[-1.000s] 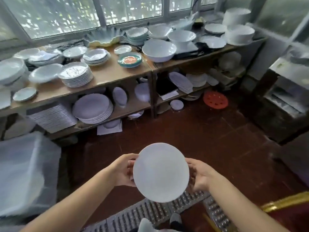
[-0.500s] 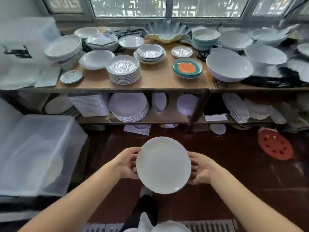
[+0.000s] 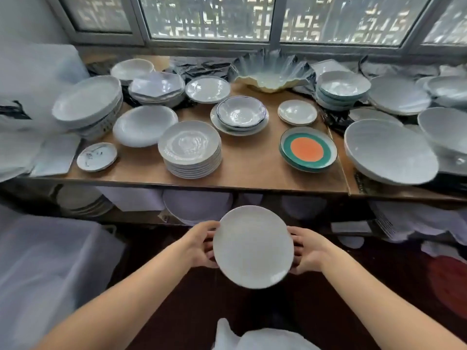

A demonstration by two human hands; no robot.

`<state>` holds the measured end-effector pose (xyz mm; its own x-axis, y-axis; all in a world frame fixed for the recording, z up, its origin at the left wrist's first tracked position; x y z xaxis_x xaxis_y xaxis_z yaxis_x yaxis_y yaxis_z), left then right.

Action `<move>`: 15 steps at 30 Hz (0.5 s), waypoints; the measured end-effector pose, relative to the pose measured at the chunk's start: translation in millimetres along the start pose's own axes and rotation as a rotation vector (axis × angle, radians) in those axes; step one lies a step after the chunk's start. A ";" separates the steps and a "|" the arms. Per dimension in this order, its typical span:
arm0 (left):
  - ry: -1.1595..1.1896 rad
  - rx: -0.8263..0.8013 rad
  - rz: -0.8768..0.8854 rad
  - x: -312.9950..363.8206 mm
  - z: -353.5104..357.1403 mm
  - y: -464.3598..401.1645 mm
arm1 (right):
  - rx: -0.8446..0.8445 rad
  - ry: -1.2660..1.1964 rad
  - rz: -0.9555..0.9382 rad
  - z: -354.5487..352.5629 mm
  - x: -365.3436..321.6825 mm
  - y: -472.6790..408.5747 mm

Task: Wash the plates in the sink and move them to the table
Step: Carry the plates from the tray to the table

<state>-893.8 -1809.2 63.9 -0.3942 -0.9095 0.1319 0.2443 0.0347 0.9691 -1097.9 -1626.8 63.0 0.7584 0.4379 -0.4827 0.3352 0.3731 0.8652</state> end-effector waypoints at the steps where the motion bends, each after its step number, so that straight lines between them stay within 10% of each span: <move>1: 0.006 0.008 0.009 17.0 7.9 -9.1 | -0.002 0.007 0.002 1.2 -18.2 -15.1; 15: 0.106 0.130 -0.002 213.6 102.5 -87.1 | 0.100 0.027 -0.009 54.0 -211.6 -159.5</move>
<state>-1090.1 -1964.1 29.0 -0.2972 -0.9480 0.1142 0.1241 0.0803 0.9890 -1281.6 -1823.2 34.4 0.7405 0.4573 -0.4925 0.3969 0.2939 0.8695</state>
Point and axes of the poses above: each hand's wrist, its own y-axis away from the middle knuckle, its own z-axis out of the palm, x = y × z, the point moved 3 cm from there along -y, towards the middle knuckle, and after that the axes turned 12 degrees about -z, right-handed, at the moved point
